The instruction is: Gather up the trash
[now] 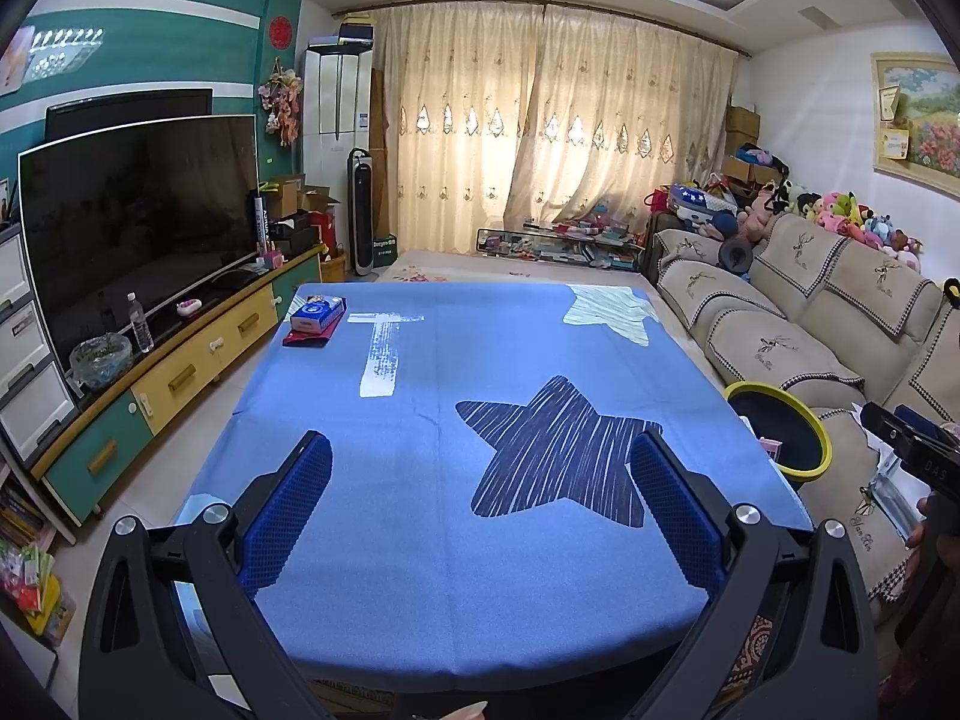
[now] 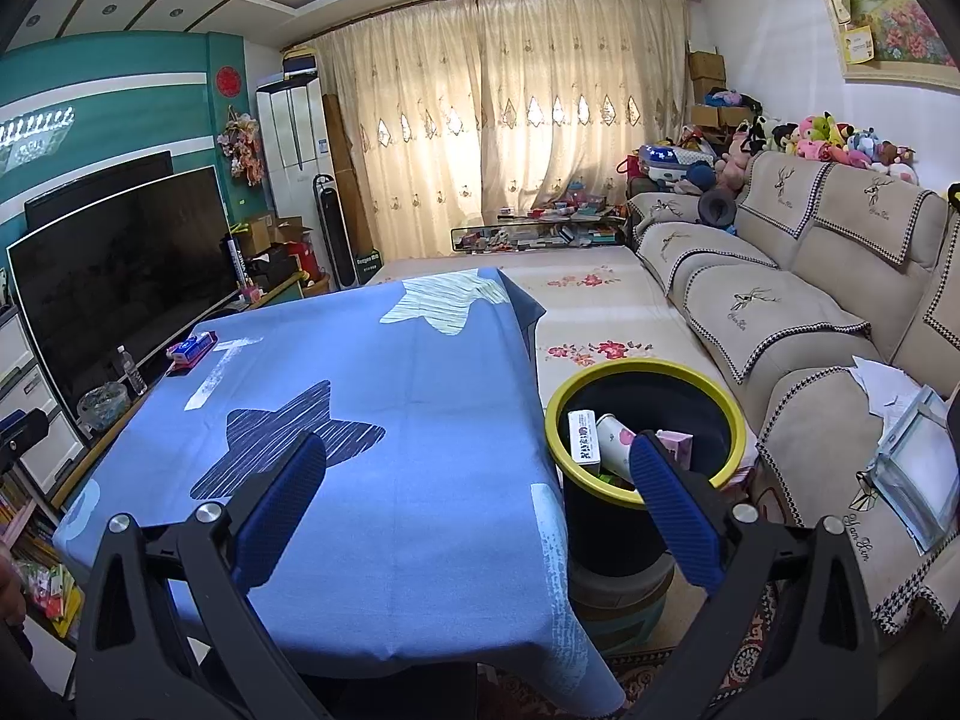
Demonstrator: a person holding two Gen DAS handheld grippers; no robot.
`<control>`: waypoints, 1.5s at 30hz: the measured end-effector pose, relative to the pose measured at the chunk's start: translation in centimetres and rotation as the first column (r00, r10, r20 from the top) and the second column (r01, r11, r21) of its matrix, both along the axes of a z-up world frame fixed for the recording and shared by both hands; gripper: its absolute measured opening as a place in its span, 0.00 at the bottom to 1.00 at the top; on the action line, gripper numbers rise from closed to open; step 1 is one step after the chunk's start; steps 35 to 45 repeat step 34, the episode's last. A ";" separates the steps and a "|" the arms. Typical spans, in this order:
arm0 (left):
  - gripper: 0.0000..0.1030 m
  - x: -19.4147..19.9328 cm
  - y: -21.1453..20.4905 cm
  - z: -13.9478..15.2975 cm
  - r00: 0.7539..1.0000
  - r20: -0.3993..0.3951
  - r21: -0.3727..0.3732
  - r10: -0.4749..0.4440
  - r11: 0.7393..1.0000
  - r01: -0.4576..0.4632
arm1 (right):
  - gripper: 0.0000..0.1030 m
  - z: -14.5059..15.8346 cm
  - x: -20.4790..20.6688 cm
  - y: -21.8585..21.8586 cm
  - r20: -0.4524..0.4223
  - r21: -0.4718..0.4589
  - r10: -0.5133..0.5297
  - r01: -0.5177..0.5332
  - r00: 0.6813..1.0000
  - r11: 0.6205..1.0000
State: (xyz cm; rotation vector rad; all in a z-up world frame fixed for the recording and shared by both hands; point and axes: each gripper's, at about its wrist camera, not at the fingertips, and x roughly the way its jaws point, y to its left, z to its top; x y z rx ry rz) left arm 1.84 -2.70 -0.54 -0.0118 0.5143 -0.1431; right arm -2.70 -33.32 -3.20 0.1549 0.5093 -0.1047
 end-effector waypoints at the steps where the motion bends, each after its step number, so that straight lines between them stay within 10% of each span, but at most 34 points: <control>1: 0.95 0.0 0.0 0.0 1.000 0.000 0.000 0.000 1.000 0.000 | 0.93 0.0 0.0 0.1 -0.001 0.000 -0.001 0.001 1.000 1.000; 24: 0.95 0.9 -0.2 -0.8 1.000 -0.024 -0.026 -0.014 1.000 0.014 | 0.93 -0.6 0.3 -0.3 -0.014 0.004 0.002 -0.002 1.000 1.000; 34: 0.95 10.0 0.1 -4.7 0.989 -0.146 0.025 0.012 1.000 -0.008 | 0.94 -2.2 6.0 0.5 -0.095 0.008 0.086 -0.086 0.992 0.996; 45: 0.95 10.0 0.1 -4.7 0.989 -0.146 0.025 0.012 1.000 -0.008 | 0.94 -2.2 6.0 0.5 -0.095 0.008 0.086 -0.086 0.992 0.996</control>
